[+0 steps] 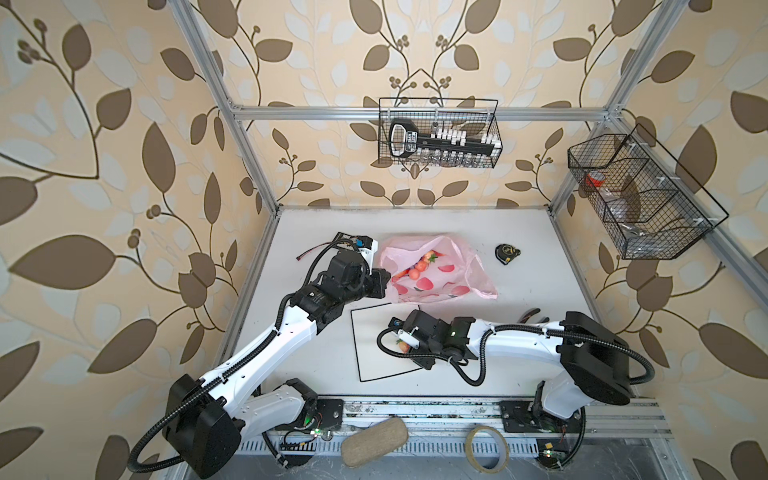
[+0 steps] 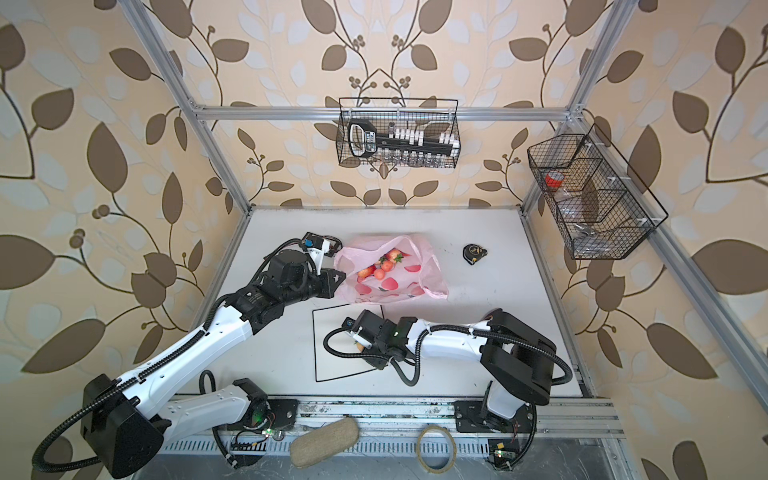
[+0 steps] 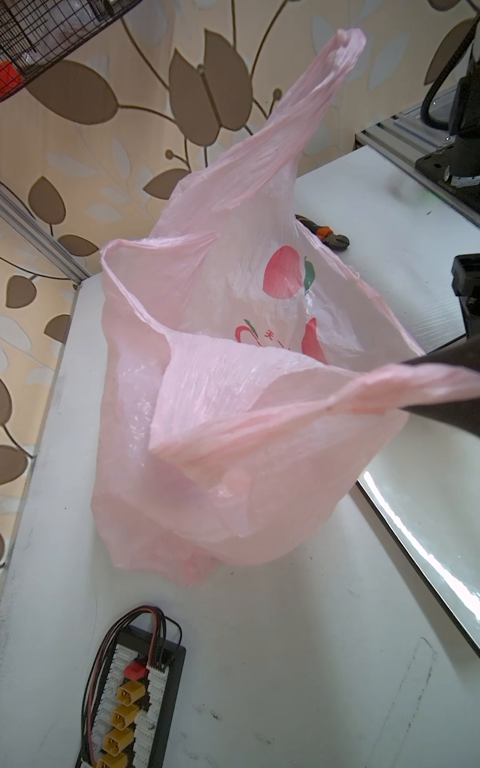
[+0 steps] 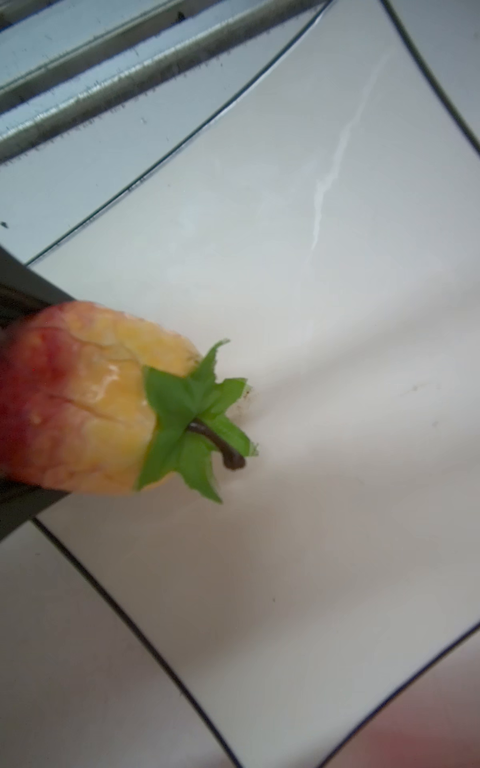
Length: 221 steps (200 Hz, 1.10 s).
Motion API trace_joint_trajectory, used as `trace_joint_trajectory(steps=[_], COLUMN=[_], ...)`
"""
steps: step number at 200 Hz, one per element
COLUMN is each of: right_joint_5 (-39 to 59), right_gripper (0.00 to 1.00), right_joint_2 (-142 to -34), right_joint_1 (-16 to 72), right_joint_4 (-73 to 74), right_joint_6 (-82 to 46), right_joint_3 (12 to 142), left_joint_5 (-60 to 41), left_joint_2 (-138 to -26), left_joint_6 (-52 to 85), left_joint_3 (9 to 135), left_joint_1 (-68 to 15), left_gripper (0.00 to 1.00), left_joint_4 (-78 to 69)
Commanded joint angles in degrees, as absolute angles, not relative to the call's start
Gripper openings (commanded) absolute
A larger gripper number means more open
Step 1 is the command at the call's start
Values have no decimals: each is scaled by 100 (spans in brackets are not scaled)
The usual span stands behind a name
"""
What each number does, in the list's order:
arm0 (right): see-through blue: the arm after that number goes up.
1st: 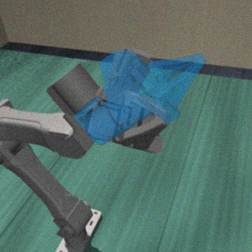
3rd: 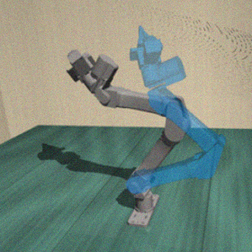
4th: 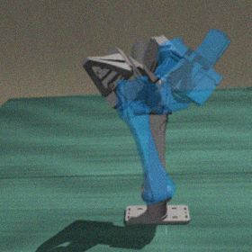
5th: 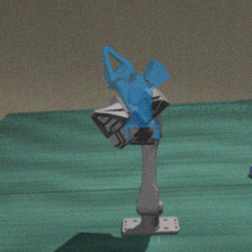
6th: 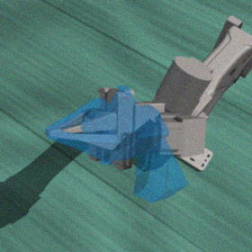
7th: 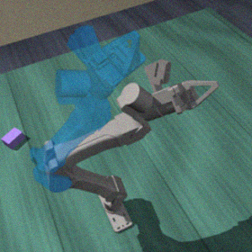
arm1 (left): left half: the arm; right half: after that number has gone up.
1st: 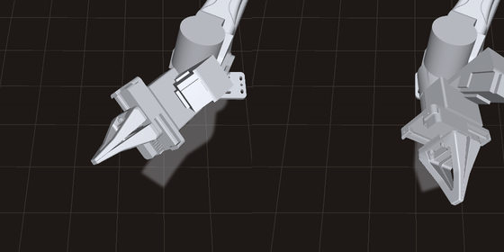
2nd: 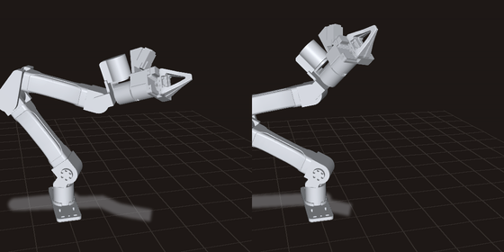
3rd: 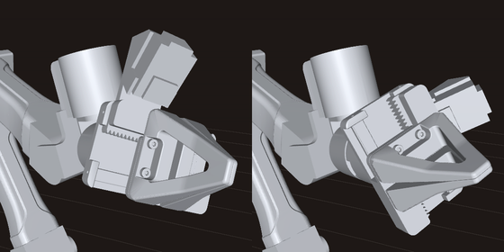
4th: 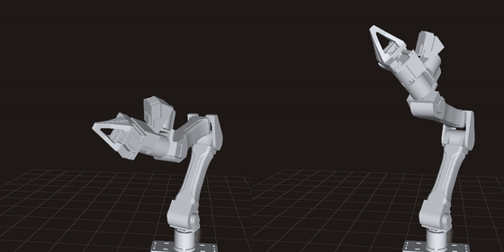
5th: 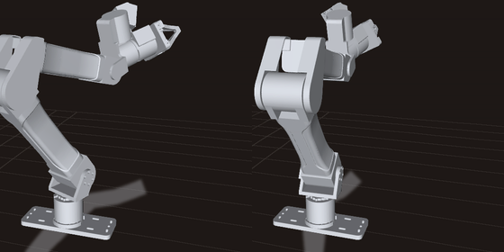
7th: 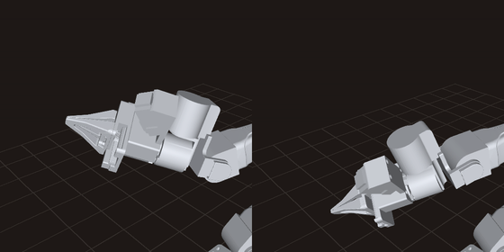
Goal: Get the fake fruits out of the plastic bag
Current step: 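Lift the strawberry out of the bag and carry it over the white mat, then open the right gripper to drop the strawberry onto the mat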
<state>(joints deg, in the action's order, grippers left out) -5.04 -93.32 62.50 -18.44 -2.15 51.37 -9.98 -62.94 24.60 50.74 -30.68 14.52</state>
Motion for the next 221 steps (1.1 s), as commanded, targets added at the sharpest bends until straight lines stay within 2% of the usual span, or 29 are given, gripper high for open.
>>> trace_joint_trajectory(steps=[1, 32, 70, 132, 195, 221], right_joint_5=[-600, -677, -644, -546, -216, -633], right_gripper=[38, 42, 55, 67, 65, 61], right_joint_2=[-9493, -9548, -9480, -8942, -6813, -5719], right_joint_1=[6267, 6265, 6260, 6266, 6270, 6275], right_joint_4=[-1774, -1697, -1667, -1412, -398, -704], right_joint_6=[-380, -421, -409, -308, -323, -531], right_joint_3=[5200, 5098, 5037, 4783, 3868, 3875], left_joint_5=[-881, -857, -828, -861, -758, -664], left_joint_2=[-6066, -6007, -5968, -6029, -6055, -6038], left_joint_6=[2389, 2397, 2399, 2312, 2146, 2054], left_joint_3=[5212, 5168, 5140, 5220, 5289, 5336], left_joint_1=[-3037, -3041, -3041, -3041, -3041, -3041], left_gripper=[0, 0, 0, 0, 0, 0], left_joint_4=[1441, 1457, 1437, 1431, 1558, 1630])
